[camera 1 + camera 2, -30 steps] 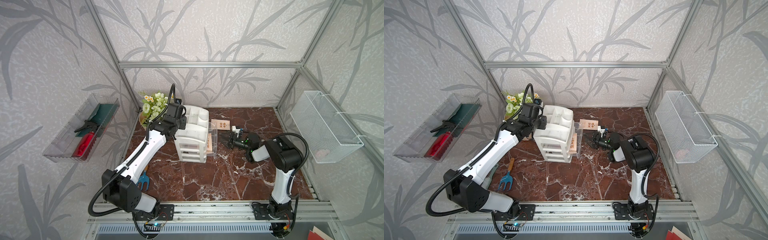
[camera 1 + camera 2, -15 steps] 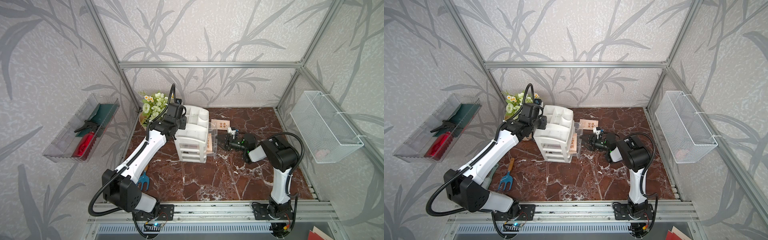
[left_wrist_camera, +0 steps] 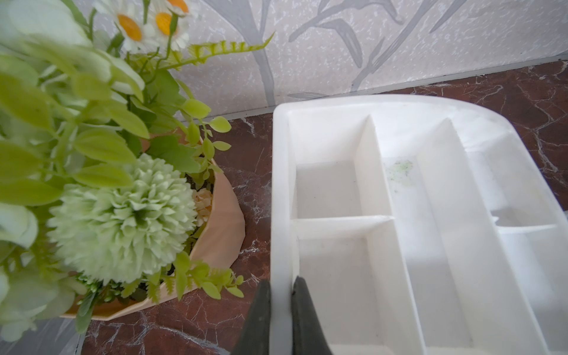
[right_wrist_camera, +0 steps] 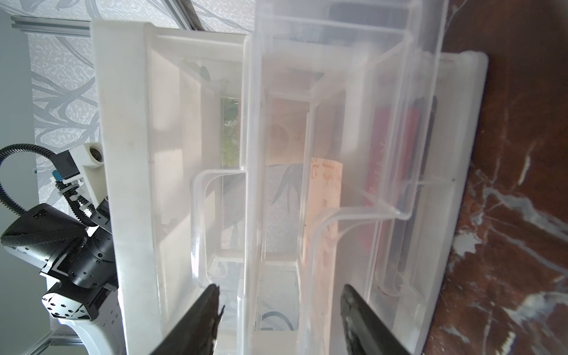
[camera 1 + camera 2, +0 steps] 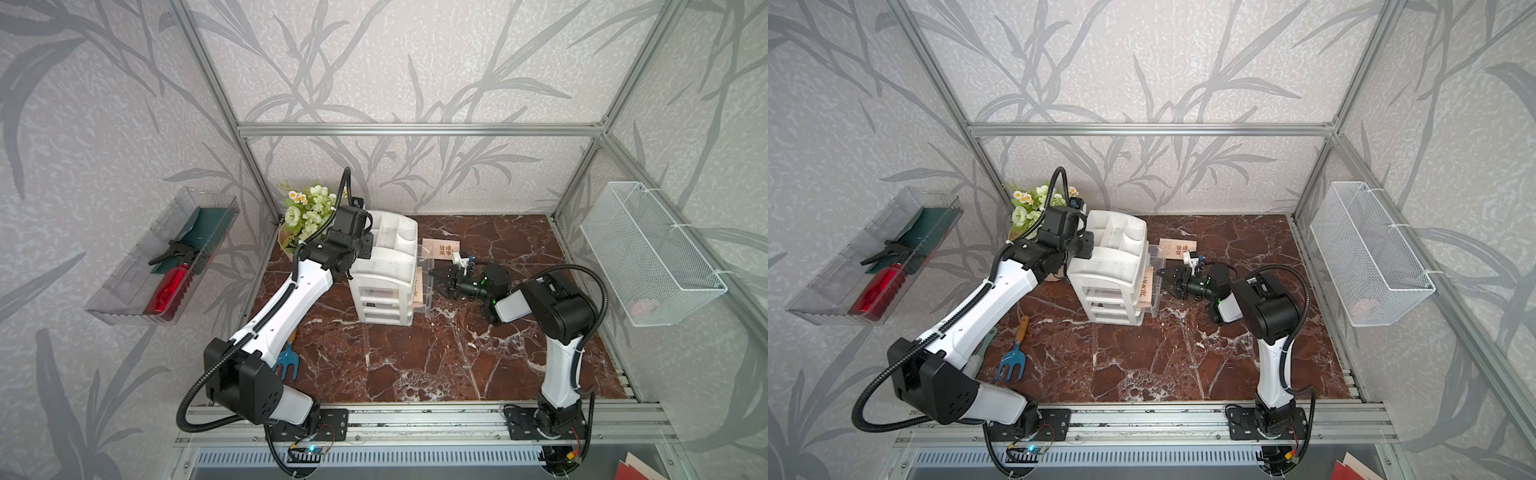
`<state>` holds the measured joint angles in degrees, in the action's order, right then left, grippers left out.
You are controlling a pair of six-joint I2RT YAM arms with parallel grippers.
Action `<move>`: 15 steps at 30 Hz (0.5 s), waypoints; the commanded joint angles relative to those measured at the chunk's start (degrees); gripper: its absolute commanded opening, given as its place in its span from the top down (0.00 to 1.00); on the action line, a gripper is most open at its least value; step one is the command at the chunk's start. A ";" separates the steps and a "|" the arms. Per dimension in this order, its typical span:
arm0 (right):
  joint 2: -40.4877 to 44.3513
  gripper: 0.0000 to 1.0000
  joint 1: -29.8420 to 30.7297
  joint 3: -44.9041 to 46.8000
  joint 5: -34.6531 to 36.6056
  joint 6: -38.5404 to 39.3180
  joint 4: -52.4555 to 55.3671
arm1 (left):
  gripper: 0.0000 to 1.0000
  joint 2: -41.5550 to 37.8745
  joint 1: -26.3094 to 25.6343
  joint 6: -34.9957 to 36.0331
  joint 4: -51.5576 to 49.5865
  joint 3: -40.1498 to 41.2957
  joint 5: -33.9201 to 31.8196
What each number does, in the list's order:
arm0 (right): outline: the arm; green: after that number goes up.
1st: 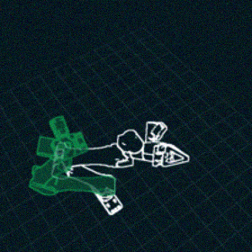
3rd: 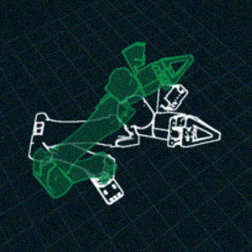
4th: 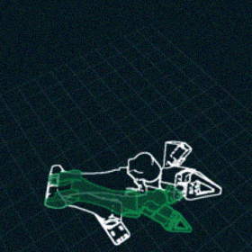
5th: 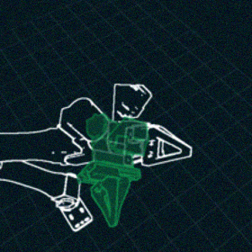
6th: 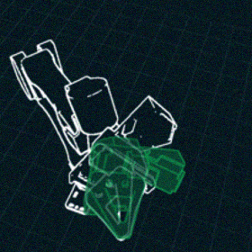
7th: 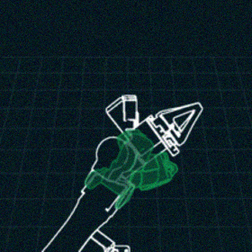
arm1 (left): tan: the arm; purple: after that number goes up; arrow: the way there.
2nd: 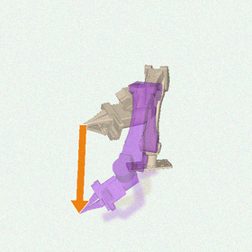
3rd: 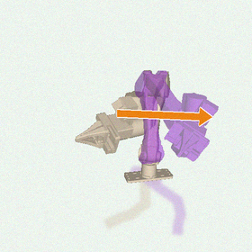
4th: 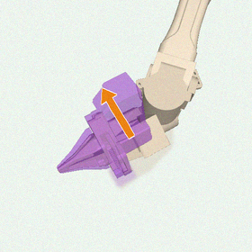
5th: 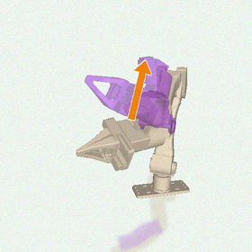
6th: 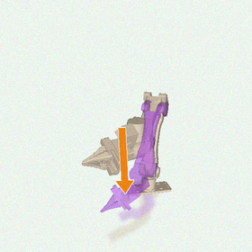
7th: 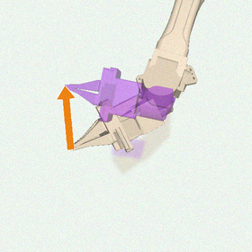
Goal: Take the postcards out of the drawer
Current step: Open the drawer in the storage box.
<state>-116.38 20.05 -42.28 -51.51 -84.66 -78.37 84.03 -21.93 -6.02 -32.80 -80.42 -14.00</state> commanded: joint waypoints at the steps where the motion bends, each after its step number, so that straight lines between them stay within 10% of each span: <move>1: 2.23 0.39 0.26 -0.06 -0.17 -0.26 -2.14 | 1.00 4.65 0.88 1.01 -11.05 3.59 -5.13; 15: 4.14 0.39 0.08 1.40 -0.40 -1.42 -2.14 | 1.00 4.80 0.24 0.99 -11.48 3.40 -6.22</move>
<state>-114.83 20.05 -41.28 -51.53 -85.65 -78.41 84.25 -22.63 -6.00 -32.84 -80.53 -15.14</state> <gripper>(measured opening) 0.609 0.103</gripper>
